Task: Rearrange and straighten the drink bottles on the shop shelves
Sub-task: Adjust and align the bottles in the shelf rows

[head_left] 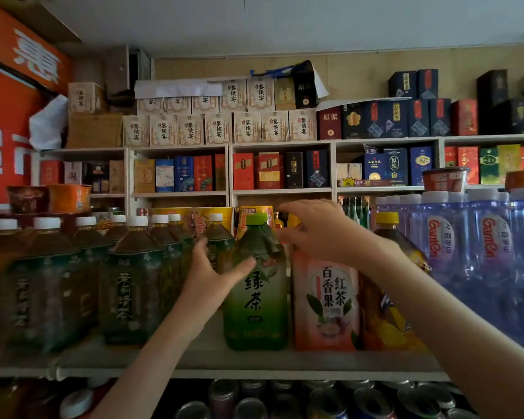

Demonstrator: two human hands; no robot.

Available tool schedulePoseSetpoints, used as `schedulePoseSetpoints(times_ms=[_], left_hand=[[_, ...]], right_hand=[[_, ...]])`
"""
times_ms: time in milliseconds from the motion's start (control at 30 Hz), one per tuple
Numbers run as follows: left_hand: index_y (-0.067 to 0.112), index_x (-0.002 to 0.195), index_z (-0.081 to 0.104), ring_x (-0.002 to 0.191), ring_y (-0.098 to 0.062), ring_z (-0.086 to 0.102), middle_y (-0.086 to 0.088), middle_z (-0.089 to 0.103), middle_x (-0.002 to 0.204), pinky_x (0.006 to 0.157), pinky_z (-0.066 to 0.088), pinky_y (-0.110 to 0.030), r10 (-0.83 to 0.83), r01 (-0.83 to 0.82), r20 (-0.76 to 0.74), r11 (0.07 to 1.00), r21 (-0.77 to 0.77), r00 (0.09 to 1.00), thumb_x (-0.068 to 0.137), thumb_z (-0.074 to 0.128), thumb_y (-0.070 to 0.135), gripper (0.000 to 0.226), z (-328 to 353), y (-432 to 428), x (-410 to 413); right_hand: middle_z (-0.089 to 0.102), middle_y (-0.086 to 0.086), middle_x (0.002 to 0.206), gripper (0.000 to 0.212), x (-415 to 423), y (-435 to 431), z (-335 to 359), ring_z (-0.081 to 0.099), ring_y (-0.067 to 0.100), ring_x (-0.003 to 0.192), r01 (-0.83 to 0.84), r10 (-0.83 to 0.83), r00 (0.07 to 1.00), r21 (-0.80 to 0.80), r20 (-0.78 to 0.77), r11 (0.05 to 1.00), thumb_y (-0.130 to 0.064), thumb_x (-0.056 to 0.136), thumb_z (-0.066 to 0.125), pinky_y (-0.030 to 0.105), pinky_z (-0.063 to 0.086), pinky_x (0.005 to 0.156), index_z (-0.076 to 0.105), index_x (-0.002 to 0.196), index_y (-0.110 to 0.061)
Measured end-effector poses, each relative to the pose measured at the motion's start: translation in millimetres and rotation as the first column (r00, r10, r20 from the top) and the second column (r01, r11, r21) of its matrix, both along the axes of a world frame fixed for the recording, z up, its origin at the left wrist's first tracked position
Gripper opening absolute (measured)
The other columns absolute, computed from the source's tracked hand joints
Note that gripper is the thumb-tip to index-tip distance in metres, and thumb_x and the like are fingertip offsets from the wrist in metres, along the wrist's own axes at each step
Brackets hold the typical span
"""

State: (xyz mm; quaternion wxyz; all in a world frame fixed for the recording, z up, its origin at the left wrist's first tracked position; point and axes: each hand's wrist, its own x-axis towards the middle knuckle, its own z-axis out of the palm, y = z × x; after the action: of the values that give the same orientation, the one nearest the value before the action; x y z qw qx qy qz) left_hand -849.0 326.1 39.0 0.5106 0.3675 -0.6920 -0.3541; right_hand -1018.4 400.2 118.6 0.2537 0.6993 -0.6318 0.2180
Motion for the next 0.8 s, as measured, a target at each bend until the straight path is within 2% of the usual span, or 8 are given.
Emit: schedulePoseSetpoints(times_ms=[67, 133, 167, 300, 433, 567, 667, 800], left_hand=[[0.030, 0.144, 0.020, 0.129, -0.021, 0.041, 0.002, 0.041, 0.143, 0.110, 0.029, -0.046, -0.144, 0.134, 0.077, 0.984, 0.122, 0.987, 0.042, 0.076, 0.068, 0.122, -3.4, -11.2, -3.0], [0.027, 0.133, 0.042, 0.113, -0.013, 0.055, 0.007, 0.058, 0.127, 0.102, 0.042, -0.041, -0.216, 0.201, 0.154, 0.974, 0.107, 0.964, 0.035, 0.076, 0.074, 0.114, -5.9, -22.6, -2.8], [0.028, 0.126, 0.049, 0.107, -0.010, 0.058, 0.009, 0.062, 0.119, 0.096, 0.046, -0.037, -0.217, 0.205, 0.185, 0.975, 0.081, 0.959, 0.035, 0.076, 0.074, 0.105, -6.0, -27.7, -1.5], [0.025, 0.115, 0.058, 0.097, -0.009, 0.064, 0.010, 0.068, 0.107, 0.084, 0.052, -0.029, -0.279, 0.277, 0.273, 0.960, 0.048, 0.921, 0.049, 0.076, 0.063, 0.078, -4.1, -41.4, 6.2], [0.030, 0.102, 0.061, 0.096, -0.008, 0.064, 0.012, 0.069, 0.101, 0.089, 0.053, -0.034, -0.373, 0.378, 0.291, 0.925, 0.039, 0.881, 0.057, 0.077, 0.055, 0.054, 3.7, -39.5, 11.4], [0.038, 0.096, 0.058, 0.097, -0.006, 0.062, 0.018, 0.067, 0.101, 0.091, 0.051, -0.034, -0.428, 0.439, 0.284, 0.898, 0.028, 0.858, 0.054, 0.076, 0.061, 0.052, 2.2, -43.3, 17.0], [0.040, 0.090, 0.051, 0.092, 0.001, 0.060, 0.022, 0.062, 0.097, 0.086, 0.051, -0.026, -0.421, 0.444, 0.300, 0.896, -0.009, 0.856, 0.062, 0.075, 0.058, 0.041, 0.9, -40.0, 19.2], [0.041, 0.086, 0.048, 0.082, 0.010, 0.054, 0.027, 0.058, 0.089, 0.071, 0.045, -0.012, -0.359, 0.412, 0.333, 0.905, -0.106, 0.872, 0.066, 0.074, 0.057, 0.036, 0.7, -36.8, 20.8]], right_hand=[[0.063, -0.004, 0.113, 0.050, 10.7, -11.4, 1.3, 0.051, 0.019, 0.118, 0.005, -0.005, 1.000, -0.001, -0.012, 1.000, -0.054, 0.094, 0.038, 0.043, 0.015, 0.112, 0.046, 0.131, -0.021], [0.057, -0.011, 0.085, 0.050, 20.3, -21.6, 1.4, 0.058, 0.019, 0.102, 0.036, -0.036, 0.999, 0.002, -0.031, 0.999, -0.056, 0.094, 0.035, 0.044, 0.020, 0.108, 0.051, 0.120, -0.017], [0.053, -0.011, 0.083, 0.051, 24.5, -26.8, 1.2, 0.058, 0.020, 0.097, 0.029, -0.028, 0.999, 0.022, -0.021, 0.999, -0.057, 0.094, 0.035, 0.044, 0.027, 0.105, 0.050, 0.120, -0.016], [0.055, -0.001, 0.096, 0.049, 34.4, -47.5, -2.8, 0.058, 0.019, 0.088, 0.004, -0.025, 0.986, 0.128, 0.163, 0.992, -0.054, 0.094, 0.039, 0.036, 0.052, 0.080, 0.045, 0.121, -0.013], [0.058, -0.001, 0.089, 0.037, 35.9, -49.8, 4.3, 0.058, 0.013, 0.080, 0.040, -0.066, 0.973, 0.120, 0.219, 0.992, -0.044, 0.097, 0.040, 0.030, 0.051, 0.074, 0.053, 0.109, -0.012], [0.052, -0.006, 0.083, 0.035, 38.8, -43.4, 8.0, 0.053, 0.010, 0.077, 0.051, -0.080, 0.977, 0.144, 0.197, 0.988, -0.043, 0.096, 0.042, 0.025, 0.047, 0.069, 0.054, 0.107, -0.013], [0.051, -0.009, 0.085, 0.034, 39.6, -38.8, 14.1, 0.052, 0.008, 0.079, 0.054, -0.096, 0.977, 0.211, 0.193, 0.976, -0.044, 0.095, 0.045, 0.019, 0.046, 0.069, 0.052, 0.113, -0.016], [0.054, -0.006, 0.094, 0.040, 41.4, -36.8, 21.0, 0.055, 0.011, 0.085, 0.122, -0.166, 0.975, 0.268, 0.147, 0.956, -0.049, 0.094, 0.044, 0.024, 0.046, 0.073, 0.051, 0.121, -0.020]])
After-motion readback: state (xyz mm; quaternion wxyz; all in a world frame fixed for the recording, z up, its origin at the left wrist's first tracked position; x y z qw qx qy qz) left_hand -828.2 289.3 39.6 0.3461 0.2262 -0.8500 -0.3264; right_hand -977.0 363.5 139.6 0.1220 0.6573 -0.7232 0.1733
